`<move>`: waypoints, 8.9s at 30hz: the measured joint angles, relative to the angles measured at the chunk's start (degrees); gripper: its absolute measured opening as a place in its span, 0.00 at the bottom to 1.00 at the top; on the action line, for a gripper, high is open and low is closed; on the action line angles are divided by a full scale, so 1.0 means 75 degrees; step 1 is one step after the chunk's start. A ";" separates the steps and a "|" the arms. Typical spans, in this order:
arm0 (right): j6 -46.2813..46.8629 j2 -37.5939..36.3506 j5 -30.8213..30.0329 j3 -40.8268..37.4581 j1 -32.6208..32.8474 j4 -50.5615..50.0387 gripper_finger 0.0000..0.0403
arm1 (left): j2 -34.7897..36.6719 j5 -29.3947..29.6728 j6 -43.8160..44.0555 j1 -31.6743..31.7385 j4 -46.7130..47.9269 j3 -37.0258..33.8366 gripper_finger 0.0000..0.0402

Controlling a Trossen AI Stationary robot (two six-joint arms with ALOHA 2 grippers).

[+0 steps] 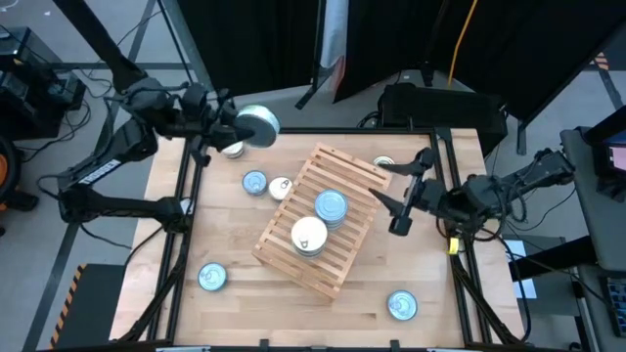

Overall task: Stack canned seafood by type on shelf
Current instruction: Stack the green tuna can on top of the other green tuna can on the shelf

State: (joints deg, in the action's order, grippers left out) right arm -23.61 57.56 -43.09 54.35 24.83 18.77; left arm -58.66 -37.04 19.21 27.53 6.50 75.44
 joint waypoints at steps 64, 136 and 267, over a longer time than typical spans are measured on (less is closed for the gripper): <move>-1.6109 0.4322 0.0188 0.0335 -0.0569 0.4358 0.68 | -0.2878 -0.0816 0.2400 -0.1539 -0.1185 -0.0012 0.37; -1.4701 0.4257 -0.2286 0.0335 0.0015 0.5670 0.34 | -0.1072 0.3226 -0.1321 -0.1833 0.1640 0.0015 0.66; -0.4687 0.2765 -0.0562 0.1026 -0.0294 -0.2628 0.35 | 0.0325 0.4576 -0.3578 -0.3087 0.1206 -0.2932 0.37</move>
State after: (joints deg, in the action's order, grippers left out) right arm -58.77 78.30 -47.30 62.04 22.62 -0.94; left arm -56.23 -2.72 -7.62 4.38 15.55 53.45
